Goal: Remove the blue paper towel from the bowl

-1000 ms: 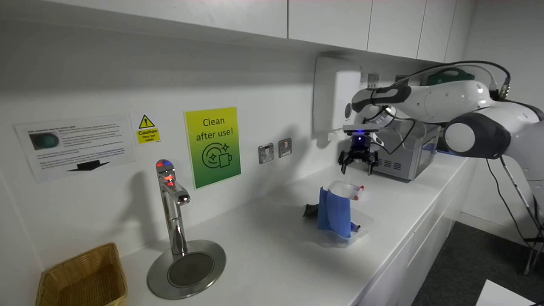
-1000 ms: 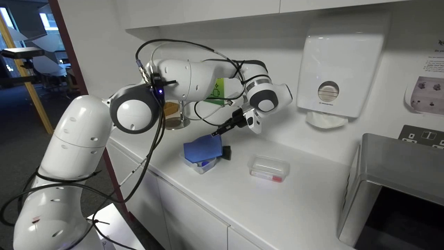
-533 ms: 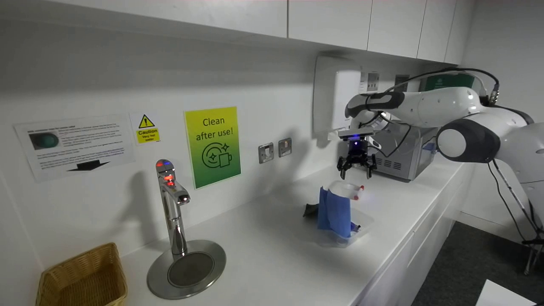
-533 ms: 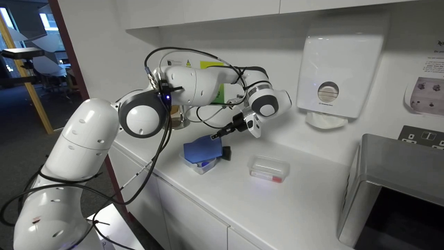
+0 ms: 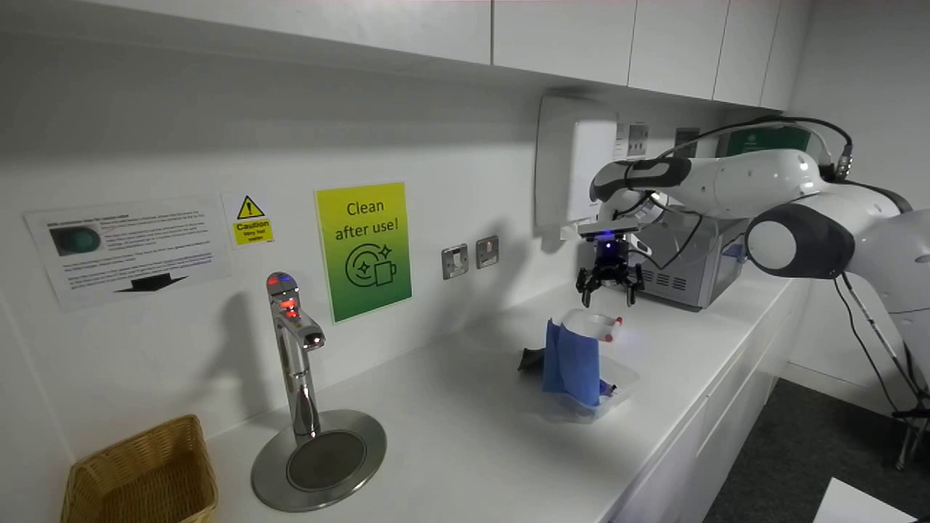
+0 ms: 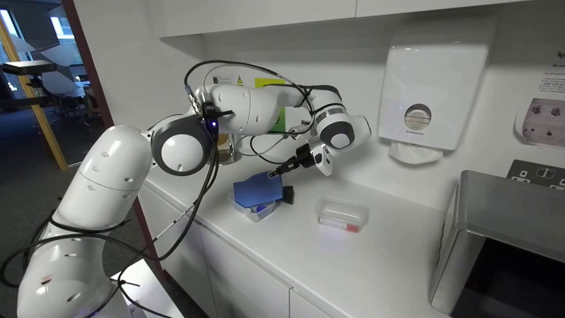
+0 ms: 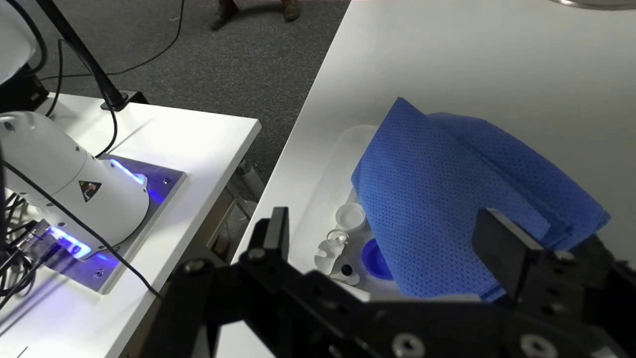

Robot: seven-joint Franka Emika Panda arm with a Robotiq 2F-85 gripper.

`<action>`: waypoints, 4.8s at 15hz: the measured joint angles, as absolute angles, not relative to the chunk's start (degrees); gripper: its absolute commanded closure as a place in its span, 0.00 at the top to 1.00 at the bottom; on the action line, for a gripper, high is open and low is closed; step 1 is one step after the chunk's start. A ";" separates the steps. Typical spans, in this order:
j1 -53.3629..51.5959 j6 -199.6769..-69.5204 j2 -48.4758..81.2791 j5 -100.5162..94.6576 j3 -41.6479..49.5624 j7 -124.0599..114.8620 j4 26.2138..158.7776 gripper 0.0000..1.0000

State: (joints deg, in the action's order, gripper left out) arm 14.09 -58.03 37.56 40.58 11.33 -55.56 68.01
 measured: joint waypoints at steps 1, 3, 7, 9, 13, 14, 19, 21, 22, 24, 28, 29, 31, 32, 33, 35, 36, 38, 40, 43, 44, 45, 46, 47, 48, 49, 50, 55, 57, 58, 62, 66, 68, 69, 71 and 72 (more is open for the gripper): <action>14.03 -58.25 37.82 40.54 11.33 -55.66 68.01 1.00; 13.60 -59.87 38.53 40.07 11.34 -56.19 68.04 1.00; 11.76 -63.92 39.51 39.29 11.31 -57.93 68.23 1.00; 10.87 -66.03 39.87 39.29 11.24 -59.45 68.23 1.00; 9.45 -71.66 40.01 39.12 11.07 -62.92 68.26 1.00; 9.17 -72.80 40.01 39.00 11.04 -63.53 68.26 1.00; 8.85 -74.62 40.09 38.67 10.03 -65.78 68.26 1.00; 8.85 -74.62 40.45 38.55 9.53 -66.19 68.26 1.00; 8.84 -74.62 40.78 38.53 9.30 -66.23 68.26 1.00; 8.85 -74.62 41.69 38.49 8.94 -66.24 68.25 1.00; 8.85 -74.58 43.14 38.37 8.56 -66.24 68.25 0.73; 8.87 -74.47 43.31 38.24 8.51 -66.23 68.24 0.67; 8.88 -74.40 43.37 37.74 8.44 -66.21 68.24 0.52; 8.88 -74.40 43.37 37.50 8.43 -66.18 68.19 0.45; 8.88 -74.40 43.33 37.26 8.41 -66.09 68.12 0.38; 8.88 -74.39 42.97 36.74 8.33 -65.90 68.01 0.20; 8.88 -74.39 42.65 36.58 8.27 -65.76 67.96 0.12; 8.86 -74.39 41.81 36.45 8.03 -65.37 67.88 0.00; 8.85 -74.39 40.69 36.36 7.61 -64.87 67.86 0.00; 8.81 -74.37 38.94 36.32 6.73 -63.99 67.86 0.01; 8.79 -74.32 38.38 36.32 6.40 -63.73 67.86 0.01; 8.77 -74.27 37.92 36.32 6.04 -63.40 67.86 0.01; 8.77 -74.18 37.53 36.33 5.66 -63.04 67.86 0.01; 8.75 -73.95 37.09 36.39 5.24 -62.62 67.86 0.01; 8.73 -73.40 36.71 36.59 4.79 -62.09 67.86 0.01; 8.73 -72.51 36.41 36.98 4.27 -61.56 67.85 0.01; 8.72 -71.63 36.14 37.44 3.71 -61.12 67.85 0.01; 6.97 -69.64 35.48 39.13 1.62 -60.84 67.14 0.01; 5.76 -69.41 35.69 39.14 1.07 -60.99 66.56 0.01; 5.10 -69.24 35.99 39.13 0.93 -61.16 66.15 0.01; 3.30 -67.52 38.89 39.10 0.76 -62.64 63.23 0.01; 2.99 -65.24 43.10 38.78 0.76 -64.21 59.41 0.01; 2.90 -64.94 45.04 37.55 0.83 -65.55 57.58 0.01; 2.73 -65.20 45.75 36.11 0.96 -66.20 56.67 0.01; 1.81 -67.90 46.33 32.08 1.57 -66.74 55.49 0.01; 1.26 -69.96 46.33 29.96 1.79 -66.74 55.19 0.01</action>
